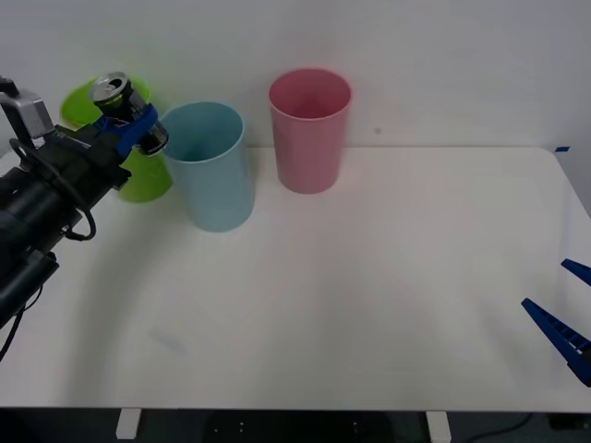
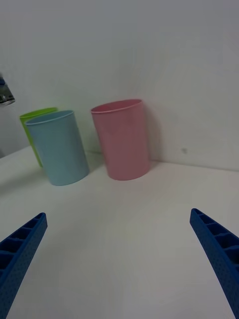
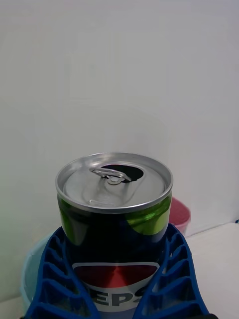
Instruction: Grasp the object on the table and drop it into the matching bin: aluminum can to the light blue bin, PET bottle to the pink bin.
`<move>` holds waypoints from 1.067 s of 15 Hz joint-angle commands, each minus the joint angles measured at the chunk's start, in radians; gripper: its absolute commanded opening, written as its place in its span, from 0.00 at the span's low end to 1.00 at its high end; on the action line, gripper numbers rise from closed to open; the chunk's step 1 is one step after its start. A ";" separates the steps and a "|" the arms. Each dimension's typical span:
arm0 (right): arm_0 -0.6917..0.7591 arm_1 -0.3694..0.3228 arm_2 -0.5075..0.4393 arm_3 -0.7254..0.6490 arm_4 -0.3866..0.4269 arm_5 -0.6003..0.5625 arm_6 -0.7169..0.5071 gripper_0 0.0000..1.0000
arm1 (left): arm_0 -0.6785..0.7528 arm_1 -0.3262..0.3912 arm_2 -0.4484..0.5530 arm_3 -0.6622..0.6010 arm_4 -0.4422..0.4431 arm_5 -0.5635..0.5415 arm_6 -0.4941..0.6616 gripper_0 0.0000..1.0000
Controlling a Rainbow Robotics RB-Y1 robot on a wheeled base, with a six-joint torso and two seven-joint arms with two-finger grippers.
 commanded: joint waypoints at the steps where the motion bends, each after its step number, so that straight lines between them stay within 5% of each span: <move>1: 0.000 0.000 0.000 0.000 0.000 0.000 0.000 1.00 | -0.072 0.000 -0.004 0.062 -0.039 0.002 0.000 0.00; 16: 0.000 0.000 0.000 0.000 0.000 0.000 0.000 1.00 | -0.284 -0.069 -0.025 0.245 -0.280 0.054 -0.032 0.00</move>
